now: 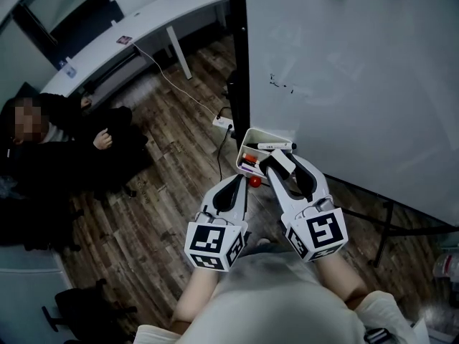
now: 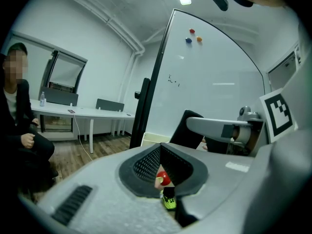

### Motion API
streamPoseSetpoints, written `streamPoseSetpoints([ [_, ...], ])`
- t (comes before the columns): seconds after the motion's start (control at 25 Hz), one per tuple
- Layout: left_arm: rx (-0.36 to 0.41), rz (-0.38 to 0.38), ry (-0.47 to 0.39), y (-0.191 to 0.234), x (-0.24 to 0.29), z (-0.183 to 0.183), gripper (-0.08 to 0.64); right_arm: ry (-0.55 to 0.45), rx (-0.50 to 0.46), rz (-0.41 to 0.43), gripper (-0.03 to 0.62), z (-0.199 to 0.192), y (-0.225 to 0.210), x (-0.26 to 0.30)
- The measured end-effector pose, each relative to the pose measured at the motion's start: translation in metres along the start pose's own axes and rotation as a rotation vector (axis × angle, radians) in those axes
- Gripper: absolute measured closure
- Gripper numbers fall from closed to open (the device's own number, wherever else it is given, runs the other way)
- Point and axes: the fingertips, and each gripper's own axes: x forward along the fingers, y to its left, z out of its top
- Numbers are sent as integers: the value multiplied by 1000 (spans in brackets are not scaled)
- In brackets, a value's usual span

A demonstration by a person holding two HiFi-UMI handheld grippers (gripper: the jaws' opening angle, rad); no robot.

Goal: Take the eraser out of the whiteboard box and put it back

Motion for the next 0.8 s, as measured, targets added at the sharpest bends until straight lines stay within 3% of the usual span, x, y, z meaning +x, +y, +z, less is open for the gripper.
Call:
streamPoseSetpoints([
  [0.8,-11,16,12,10,14,-1,555,83,0,30,407,-28,-4,20],
])
